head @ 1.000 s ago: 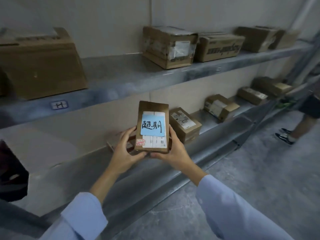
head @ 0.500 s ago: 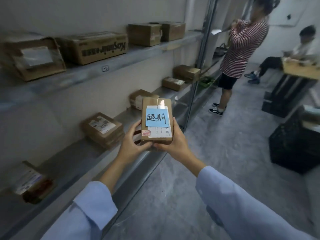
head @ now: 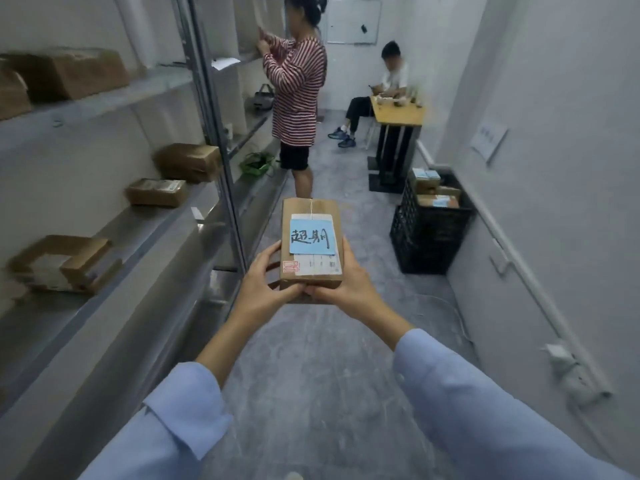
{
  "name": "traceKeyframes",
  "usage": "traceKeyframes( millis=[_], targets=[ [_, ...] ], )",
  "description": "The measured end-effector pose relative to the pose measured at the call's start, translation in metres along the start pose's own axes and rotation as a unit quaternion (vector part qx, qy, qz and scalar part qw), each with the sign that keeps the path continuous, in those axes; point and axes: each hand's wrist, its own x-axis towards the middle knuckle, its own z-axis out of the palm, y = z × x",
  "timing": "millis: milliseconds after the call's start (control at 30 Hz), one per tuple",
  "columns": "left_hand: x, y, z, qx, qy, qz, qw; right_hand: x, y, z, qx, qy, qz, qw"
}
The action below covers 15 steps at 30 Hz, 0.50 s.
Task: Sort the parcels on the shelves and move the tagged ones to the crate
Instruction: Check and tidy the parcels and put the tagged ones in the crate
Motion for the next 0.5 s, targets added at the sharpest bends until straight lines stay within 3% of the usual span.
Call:
traceKeyframes(
  millis=[267,500],
  targets=[
    [0.115,-0.011,0.118,-0.034,-0.084,0.022,0.996,0.061,0.076,-0.099,-0.013,0.065,0.062,0.996],
    [0.256,-0.029,0.192,-0.042,-0.124,0.023,0.991,0.174,0.132,-0.164,-0.023,0.091,0.092,0.991]
  ],
)
